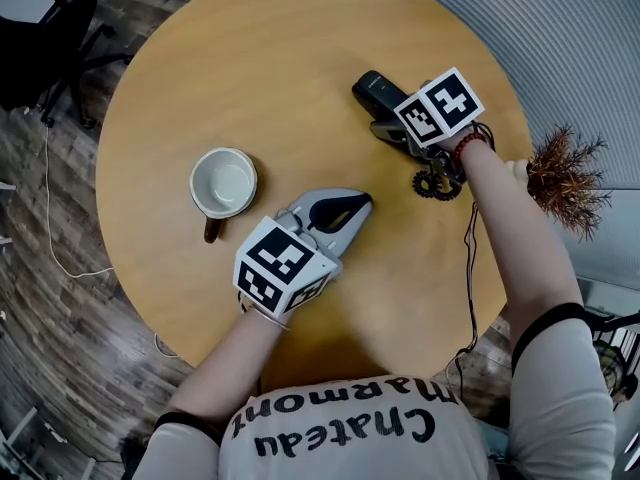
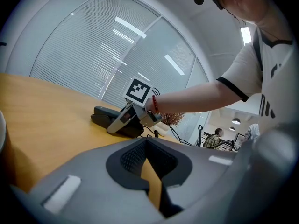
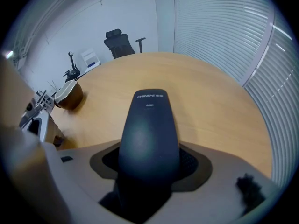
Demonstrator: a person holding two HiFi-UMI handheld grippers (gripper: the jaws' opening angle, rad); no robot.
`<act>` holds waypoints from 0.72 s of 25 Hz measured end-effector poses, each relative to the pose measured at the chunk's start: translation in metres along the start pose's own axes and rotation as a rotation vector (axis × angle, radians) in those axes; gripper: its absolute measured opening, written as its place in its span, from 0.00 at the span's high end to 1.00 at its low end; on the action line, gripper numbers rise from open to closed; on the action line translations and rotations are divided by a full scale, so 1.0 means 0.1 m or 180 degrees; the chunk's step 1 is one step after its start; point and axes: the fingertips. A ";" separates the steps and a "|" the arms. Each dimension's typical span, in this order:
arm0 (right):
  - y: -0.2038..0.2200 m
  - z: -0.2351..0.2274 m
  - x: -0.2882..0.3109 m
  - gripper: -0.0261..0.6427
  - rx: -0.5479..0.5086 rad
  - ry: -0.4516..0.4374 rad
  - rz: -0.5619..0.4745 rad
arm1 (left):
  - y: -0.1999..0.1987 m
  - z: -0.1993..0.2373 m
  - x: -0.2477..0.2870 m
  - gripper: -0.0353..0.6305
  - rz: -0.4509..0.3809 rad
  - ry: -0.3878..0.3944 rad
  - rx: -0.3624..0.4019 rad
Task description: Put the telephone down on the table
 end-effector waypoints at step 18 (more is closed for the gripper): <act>-0.01 0.01 -0.01 0.52 -0.0080 0.0001 -0.0056 | 0.02 -0.08 -0.04 0.96 0.0019 0.0082 -0.0083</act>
Point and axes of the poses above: the fingertips, and each gripper's own axes: x forward along the fingers, z to its left, y out of its underside, and after that the axes turned 11 degrees about x, right-handed
